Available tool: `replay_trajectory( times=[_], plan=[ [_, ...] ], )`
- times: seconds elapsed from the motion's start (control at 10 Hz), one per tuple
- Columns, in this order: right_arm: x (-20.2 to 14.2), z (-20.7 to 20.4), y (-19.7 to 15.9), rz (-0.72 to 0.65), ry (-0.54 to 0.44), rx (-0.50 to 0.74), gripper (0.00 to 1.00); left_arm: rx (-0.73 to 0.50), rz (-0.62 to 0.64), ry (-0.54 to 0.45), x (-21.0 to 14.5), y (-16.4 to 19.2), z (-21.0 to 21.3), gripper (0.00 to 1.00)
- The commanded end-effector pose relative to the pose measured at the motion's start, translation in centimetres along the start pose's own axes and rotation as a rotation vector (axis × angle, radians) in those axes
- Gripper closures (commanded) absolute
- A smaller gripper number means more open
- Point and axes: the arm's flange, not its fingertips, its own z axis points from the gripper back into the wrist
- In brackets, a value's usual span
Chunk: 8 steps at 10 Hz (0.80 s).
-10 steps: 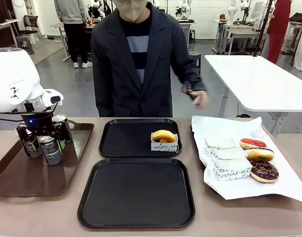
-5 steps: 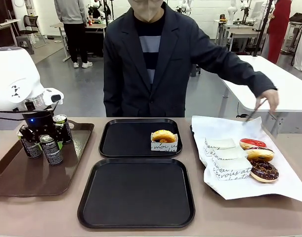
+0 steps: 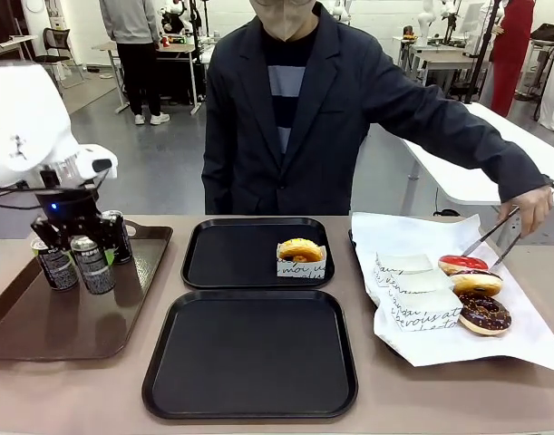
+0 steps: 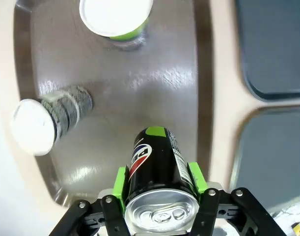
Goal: Set up donuts and drinks on trays.
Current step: Pick up one Pepsi coke and place it on the Flat Tray.
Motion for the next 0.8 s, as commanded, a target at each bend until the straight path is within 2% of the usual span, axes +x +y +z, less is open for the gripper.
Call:
replay_trajectory(
  times=[0.0, 0.3, 0.4, 0.5, 0.7],
  plan=[
    [0.2, 0.0, -0.1, 0.018, -0.016, 0.025, 0.0, -0.004, -0.043, -0.059, -4.2, -1.6, 6.6, 0.85],
    [0.2, 0.0, -0.1, 0.018, -0.016, 0.025, 0.0, -0.017, -0.058, -0.079, -7.0, -1.4, 8.6, 0.85],
    [0.2, 0.0, -0.1, 0.018, -0.016, 0.025, 0.0, 0.011, -0.028, -0.101, -7.2, -0.7, 8.5, 0.85],
    [0.2, 0.0, -0.1, 0.018, -0.016, 0.025, 0.0, 0.004, -0.064, -0.082, -6.7, -2.1, 9.8, 0.85],
    [0.2, 0.0, -0.1, 0.018, -0.016, 0.025, 0.0, 0.004, -0.064, -0.082, -6.7, -2.1, 9.8, 0.85]
  ],
)
